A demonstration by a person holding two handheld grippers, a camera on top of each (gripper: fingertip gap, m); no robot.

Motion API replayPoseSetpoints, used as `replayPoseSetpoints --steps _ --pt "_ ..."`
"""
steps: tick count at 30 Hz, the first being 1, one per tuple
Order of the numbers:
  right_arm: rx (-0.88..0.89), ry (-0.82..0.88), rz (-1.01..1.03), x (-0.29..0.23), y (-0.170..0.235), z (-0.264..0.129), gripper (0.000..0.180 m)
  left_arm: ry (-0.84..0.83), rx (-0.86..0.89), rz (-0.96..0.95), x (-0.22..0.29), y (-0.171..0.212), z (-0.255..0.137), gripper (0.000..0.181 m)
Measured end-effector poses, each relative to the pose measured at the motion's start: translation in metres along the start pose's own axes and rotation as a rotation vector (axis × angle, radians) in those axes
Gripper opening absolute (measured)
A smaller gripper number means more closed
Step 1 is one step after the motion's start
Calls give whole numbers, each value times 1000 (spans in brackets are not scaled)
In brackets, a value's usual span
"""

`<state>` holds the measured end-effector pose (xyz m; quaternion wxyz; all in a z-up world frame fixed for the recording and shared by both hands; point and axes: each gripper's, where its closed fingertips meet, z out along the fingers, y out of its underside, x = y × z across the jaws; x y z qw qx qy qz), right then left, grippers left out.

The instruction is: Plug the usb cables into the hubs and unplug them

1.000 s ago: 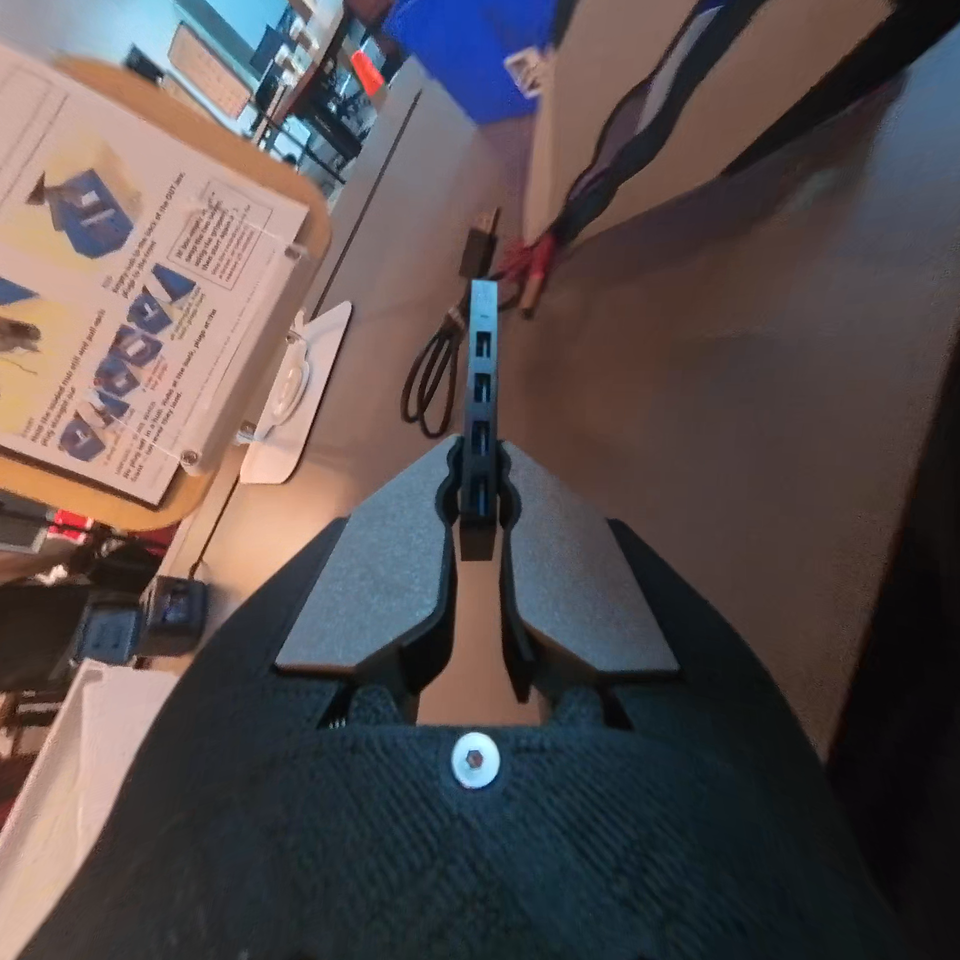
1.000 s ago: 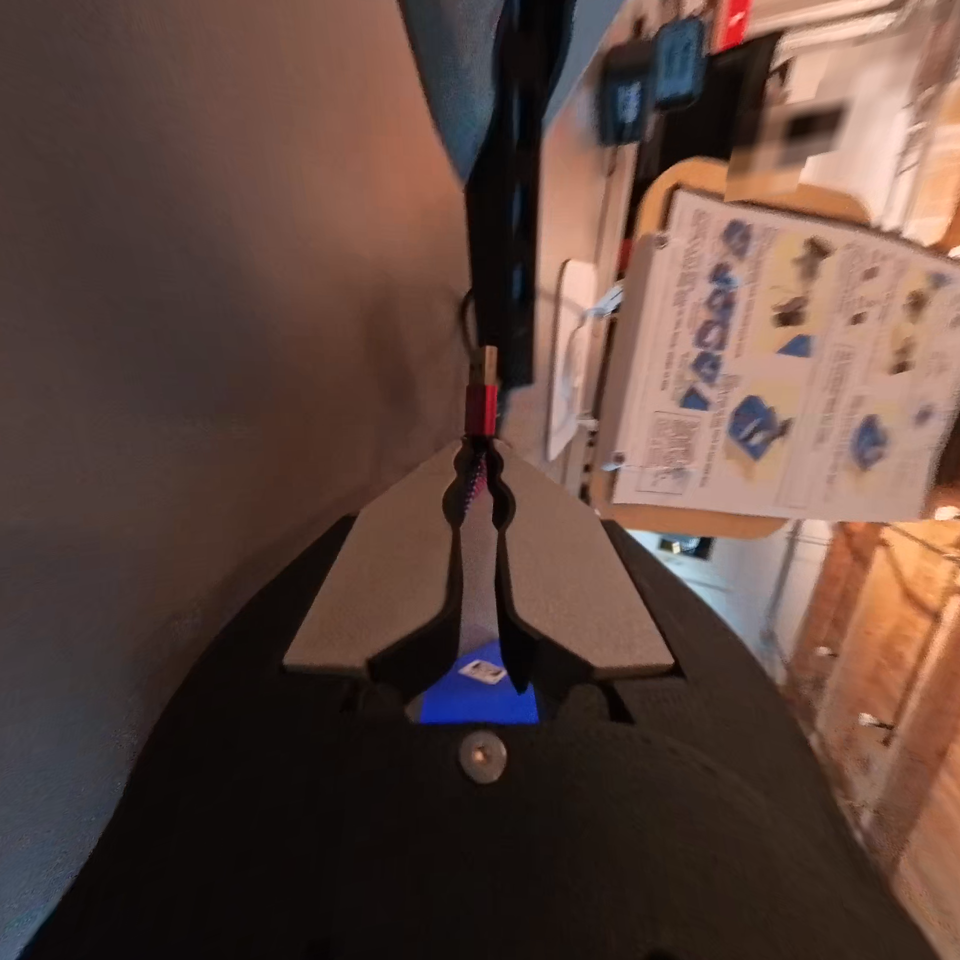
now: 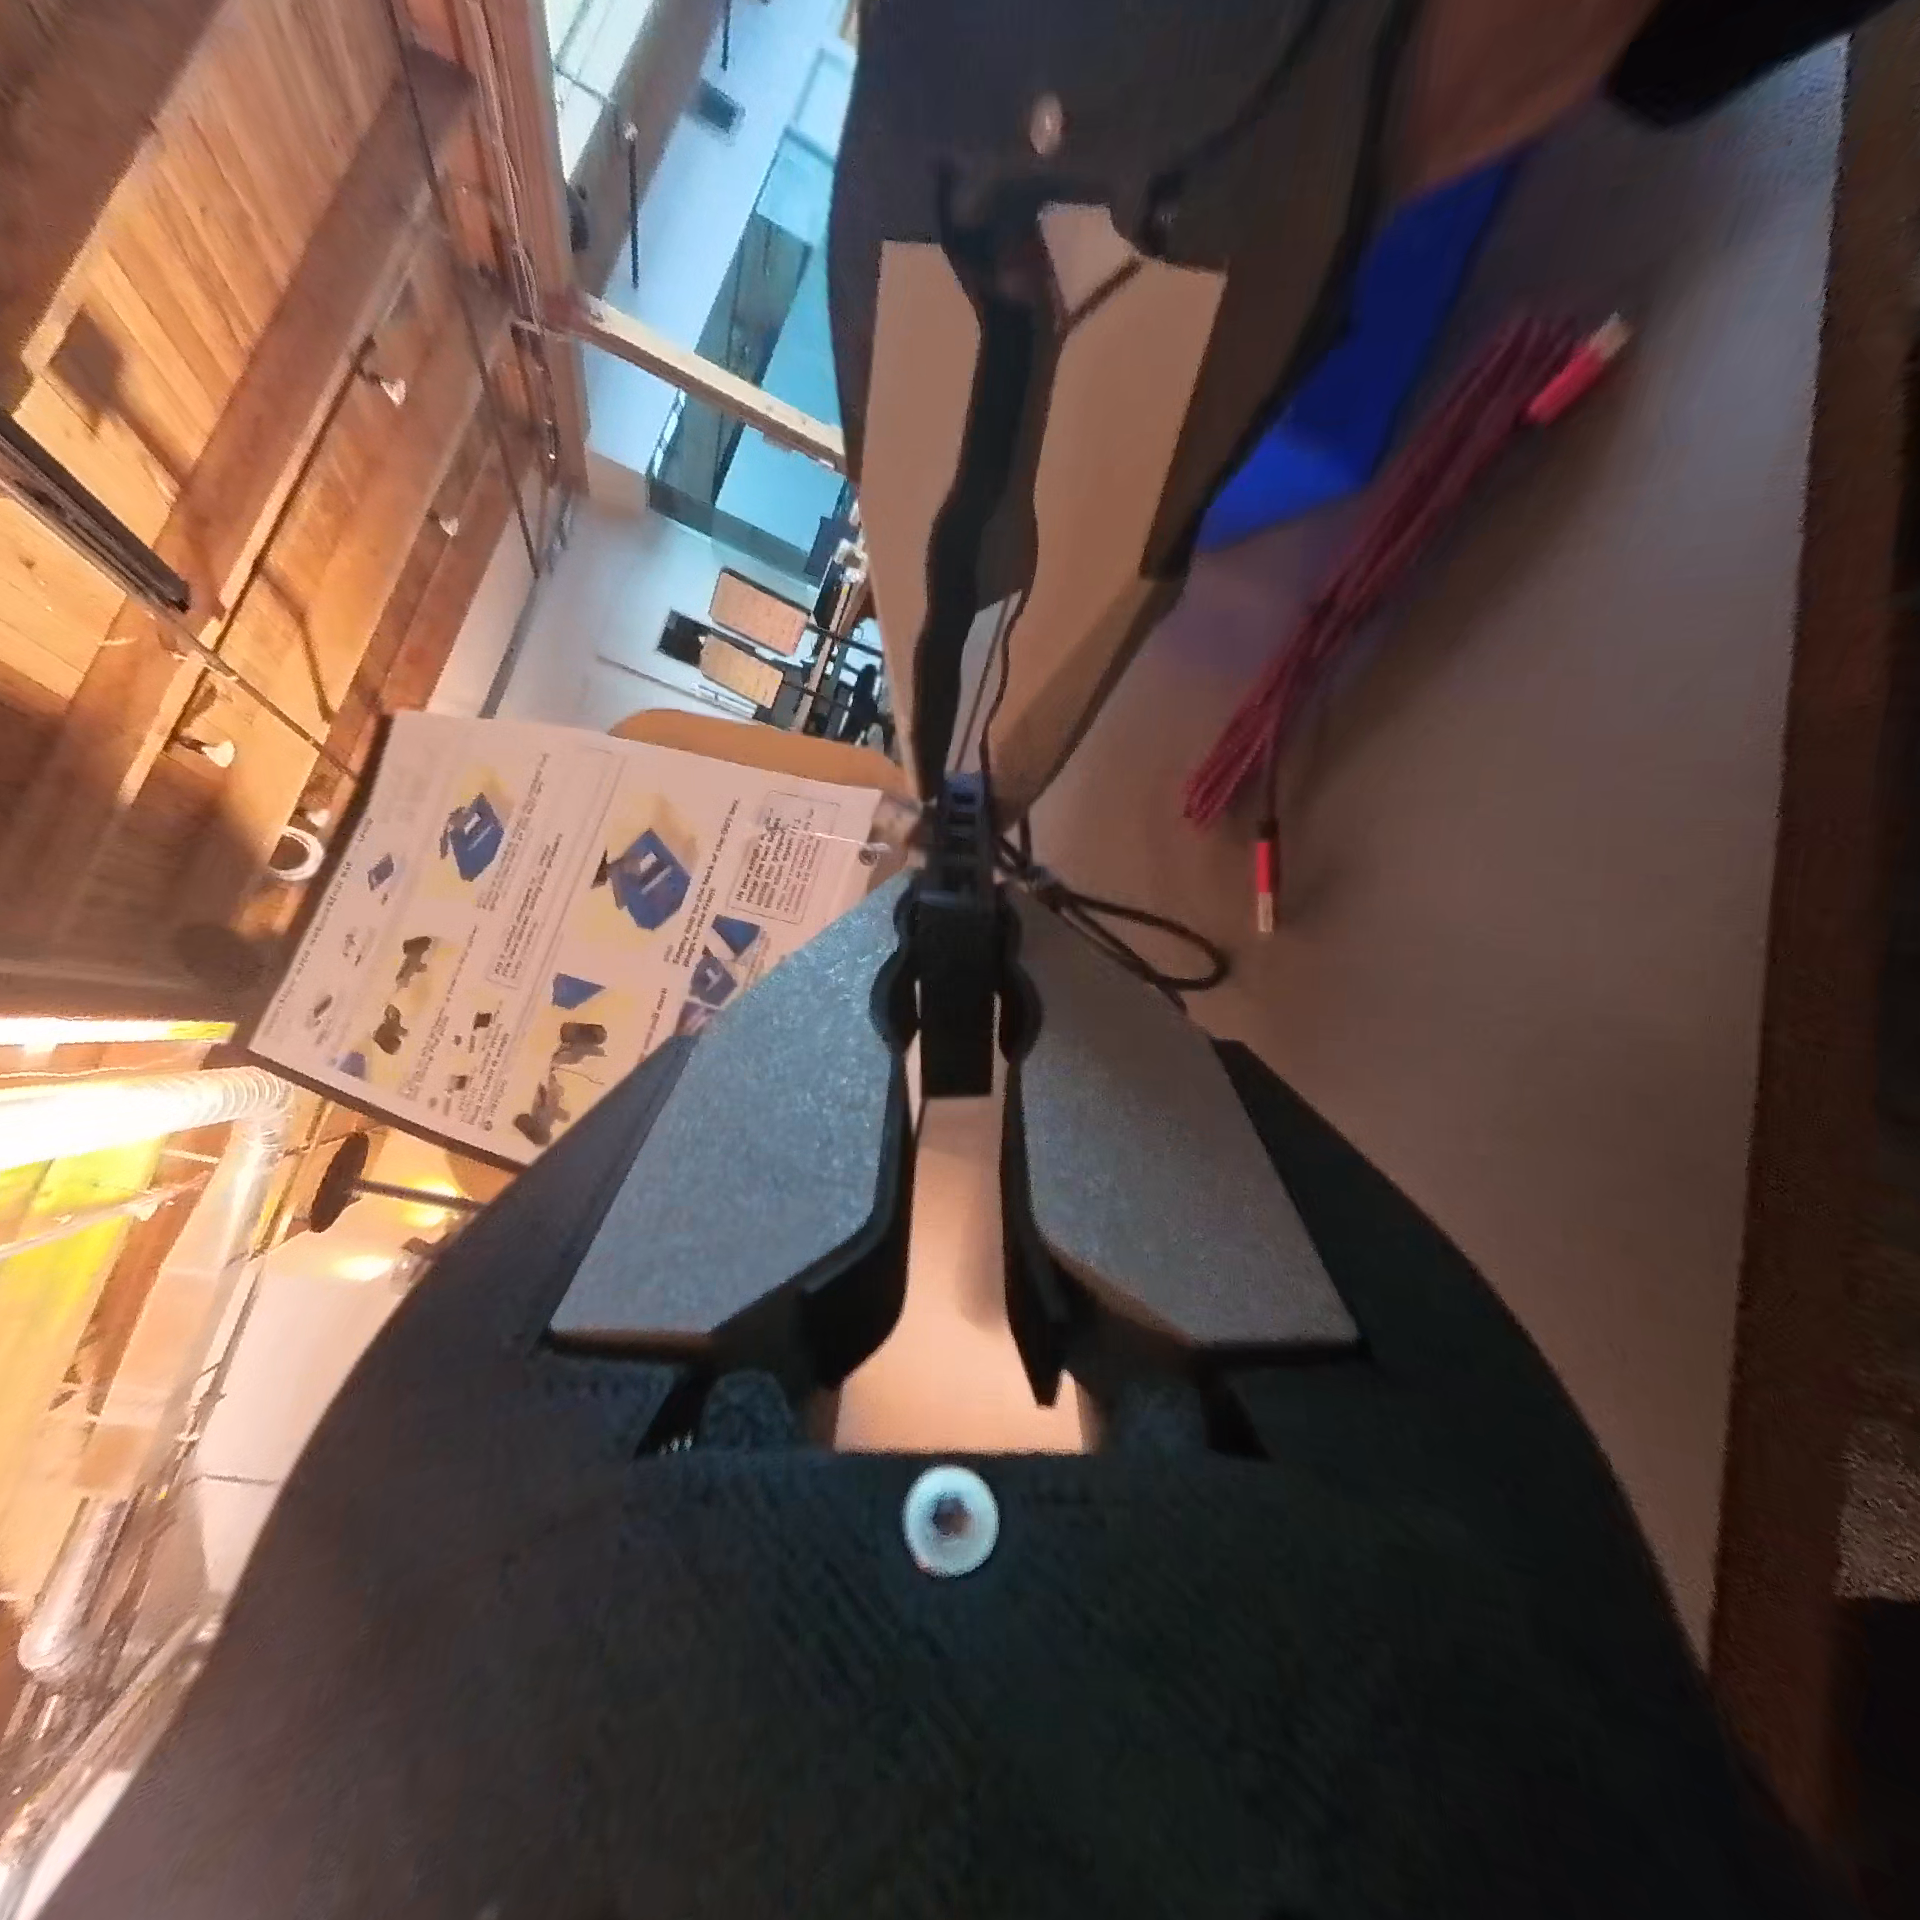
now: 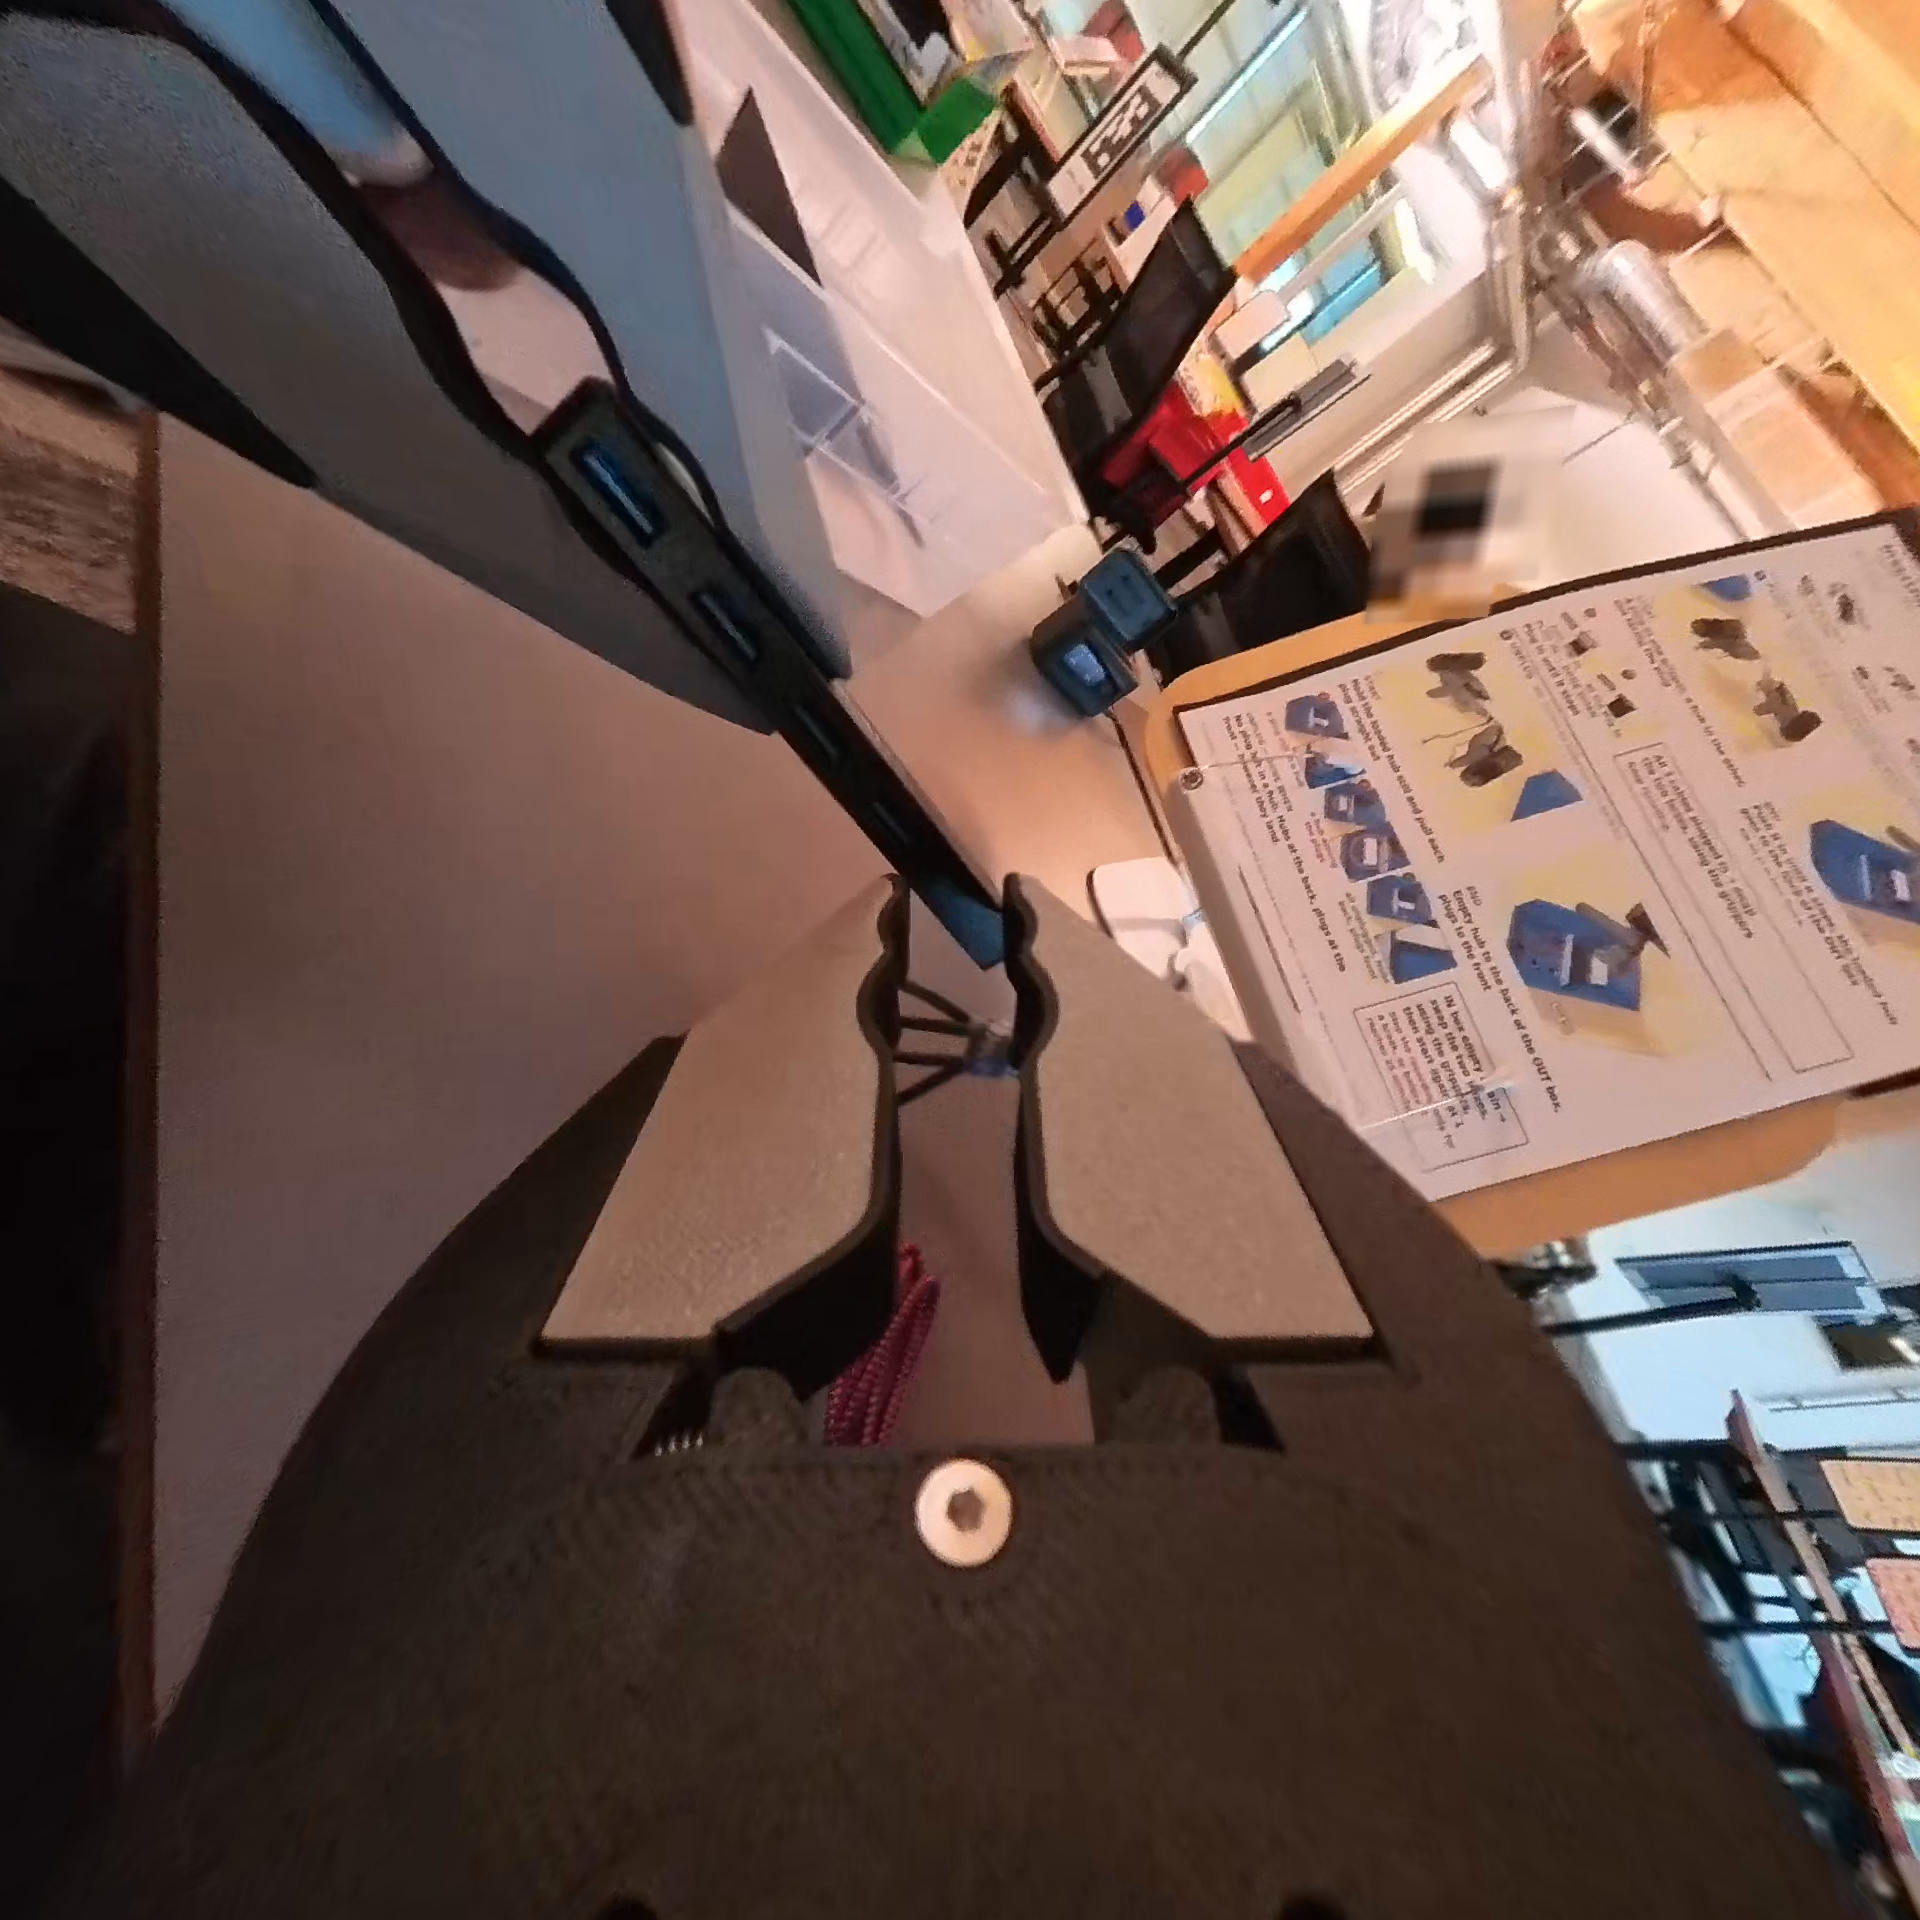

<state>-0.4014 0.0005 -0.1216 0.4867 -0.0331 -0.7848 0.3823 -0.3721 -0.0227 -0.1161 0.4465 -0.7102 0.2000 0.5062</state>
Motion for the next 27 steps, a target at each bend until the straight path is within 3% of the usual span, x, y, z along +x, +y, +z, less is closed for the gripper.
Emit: replayPoseSetpoints --steps 5,9,12,17,24,27 --pt "45 3 -136 -17 -8 7 14 59 127 -110 6 -35 -6 8" --pt "81 -28 -172 -29 -14 9 16 94 168 -82 12 -44 -9 8" --pt "142 -71 -130 -33 -22 5 31 154 309 -139 16 -59 -21 8" --pt "186 -129 -122 -43 -28 2 12 186 385 -219 15 -58 -26 10" --pt "296 -191 -35 -53 -41 1 10 152 473 -264 16 -62 -26 15" --pt "207 -169 -28 -47 -29 6 15 128 385 -163 17 -51 -20 8"
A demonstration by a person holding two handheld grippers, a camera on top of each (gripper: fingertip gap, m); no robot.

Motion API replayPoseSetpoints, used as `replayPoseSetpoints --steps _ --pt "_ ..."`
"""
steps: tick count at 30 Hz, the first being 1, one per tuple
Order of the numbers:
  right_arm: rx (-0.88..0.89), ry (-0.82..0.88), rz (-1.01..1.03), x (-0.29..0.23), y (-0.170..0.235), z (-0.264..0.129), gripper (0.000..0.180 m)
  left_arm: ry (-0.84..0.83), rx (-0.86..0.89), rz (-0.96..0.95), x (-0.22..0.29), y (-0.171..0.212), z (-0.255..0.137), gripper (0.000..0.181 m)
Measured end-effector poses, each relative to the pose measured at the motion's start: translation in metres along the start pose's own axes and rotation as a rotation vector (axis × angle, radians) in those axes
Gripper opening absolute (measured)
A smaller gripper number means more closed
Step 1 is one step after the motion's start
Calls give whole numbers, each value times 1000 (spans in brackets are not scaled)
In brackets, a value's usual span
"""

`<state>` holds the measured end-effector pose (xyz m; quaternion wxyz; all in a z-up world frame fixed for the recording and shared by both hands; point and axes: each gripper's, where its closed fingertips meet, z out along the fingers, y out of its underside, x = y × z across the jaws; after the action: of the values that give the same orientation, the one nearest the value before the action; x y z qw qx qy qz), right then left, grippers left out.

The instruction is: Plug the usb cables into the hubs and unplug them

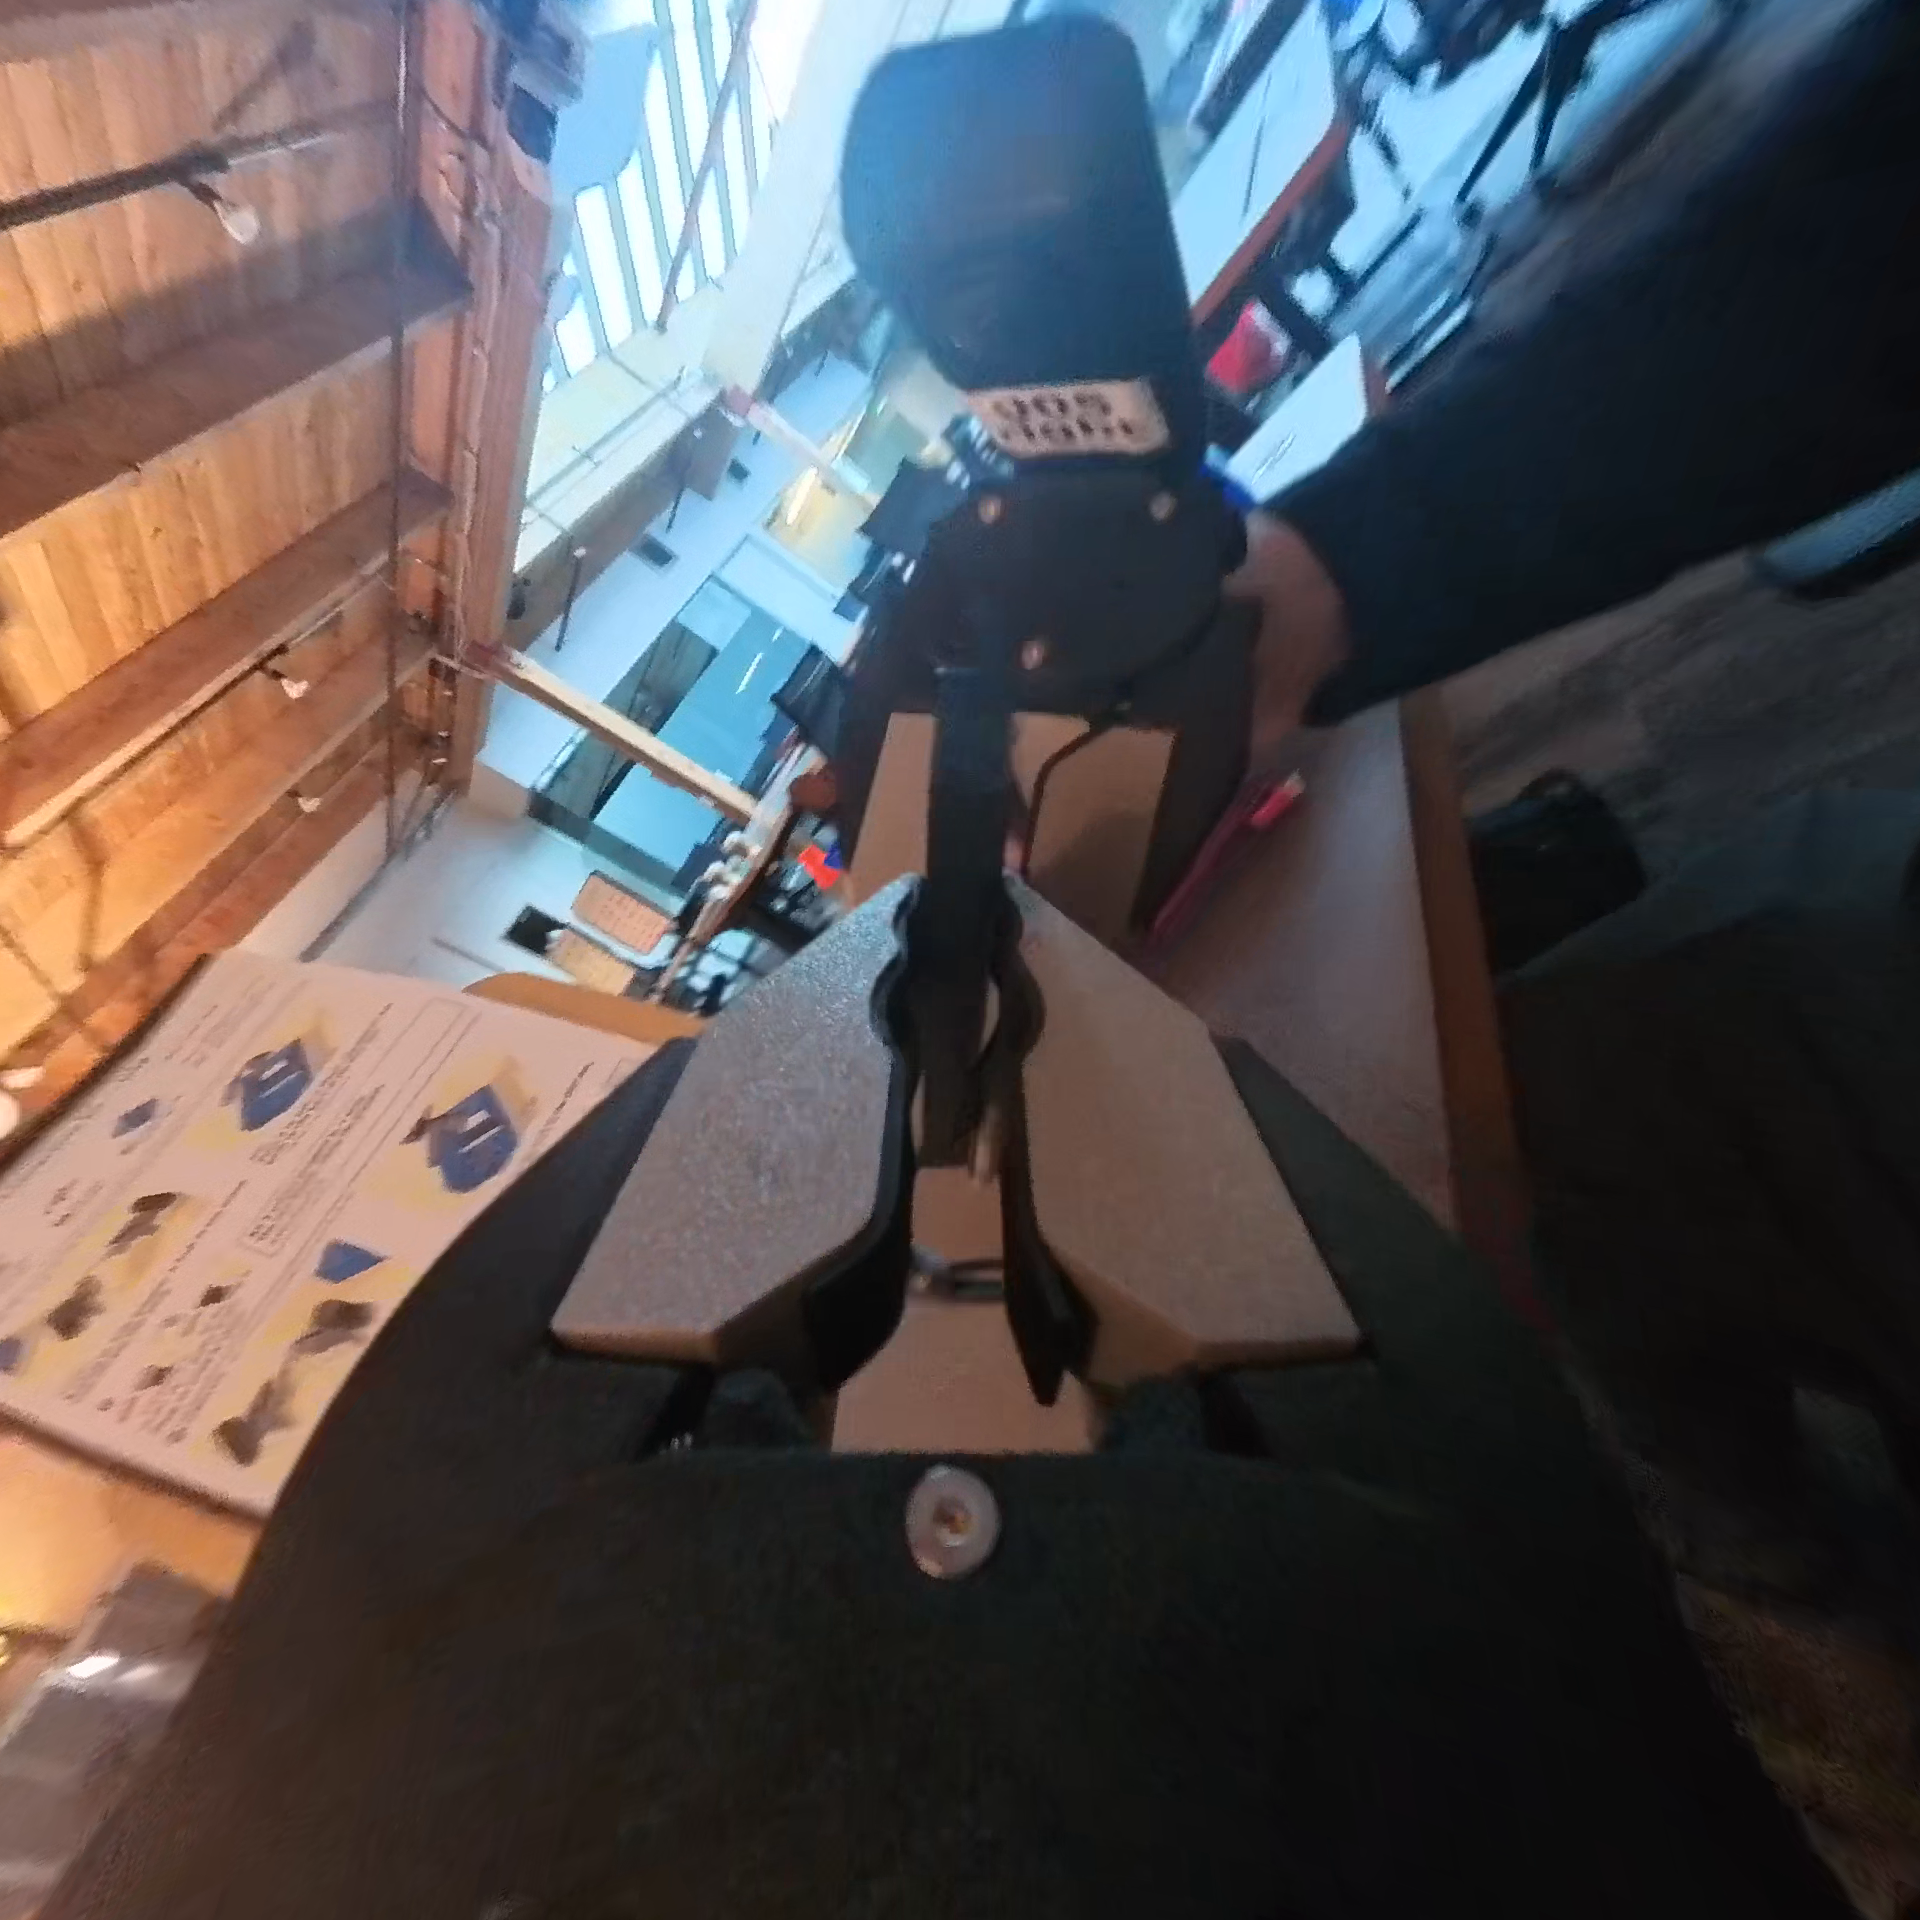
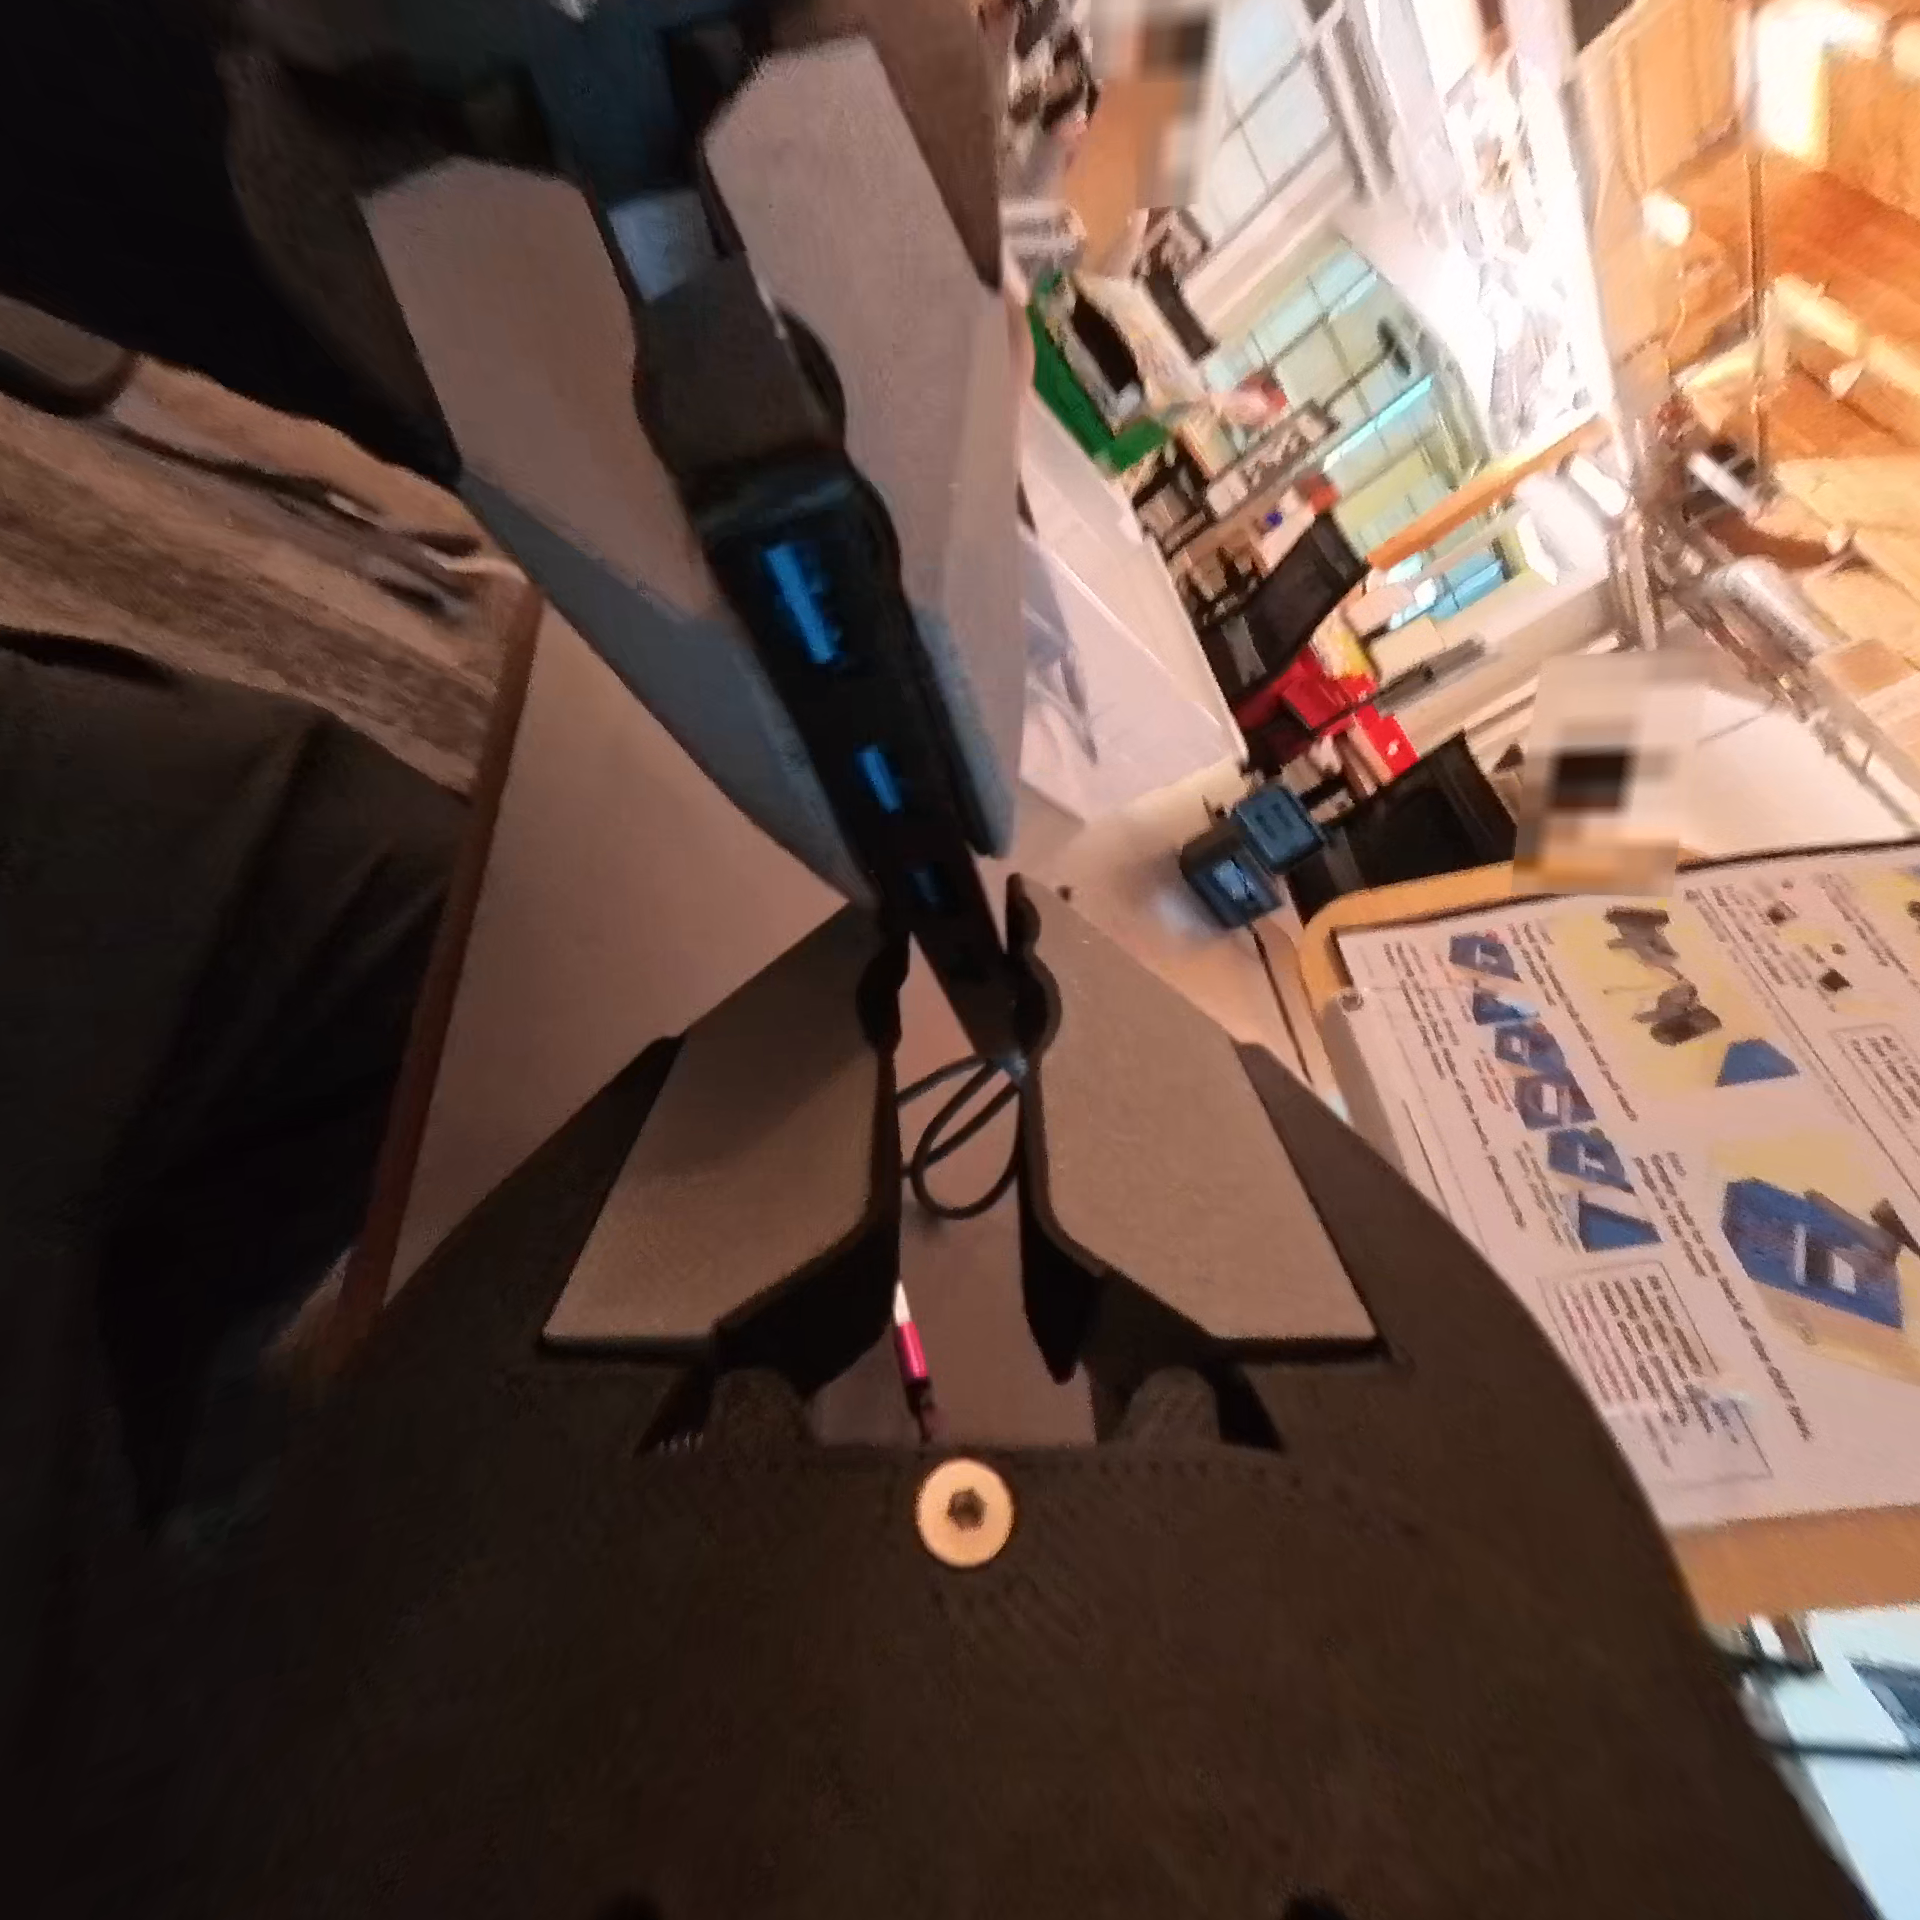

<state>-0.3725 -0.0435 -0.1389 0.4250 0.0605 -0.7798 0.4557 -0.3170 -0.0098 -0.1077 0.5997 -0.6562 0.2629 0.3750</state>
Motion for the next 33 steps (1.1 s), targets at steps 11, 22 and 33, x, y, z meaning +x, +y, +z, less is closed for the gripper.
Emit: replayPoseSetpoints --steps 11,22,33 --pt "-577 -115 485 10 127 -54 15 16 -85 -18 -16 61 -24 8" --pt "-461 -316 1135 0 118 -34 34 57 -99 -83 4 90 -20 10" --pt "-600 -290 1238 -7 136 -28 26 87 -143 -30 15 93 -15 10"
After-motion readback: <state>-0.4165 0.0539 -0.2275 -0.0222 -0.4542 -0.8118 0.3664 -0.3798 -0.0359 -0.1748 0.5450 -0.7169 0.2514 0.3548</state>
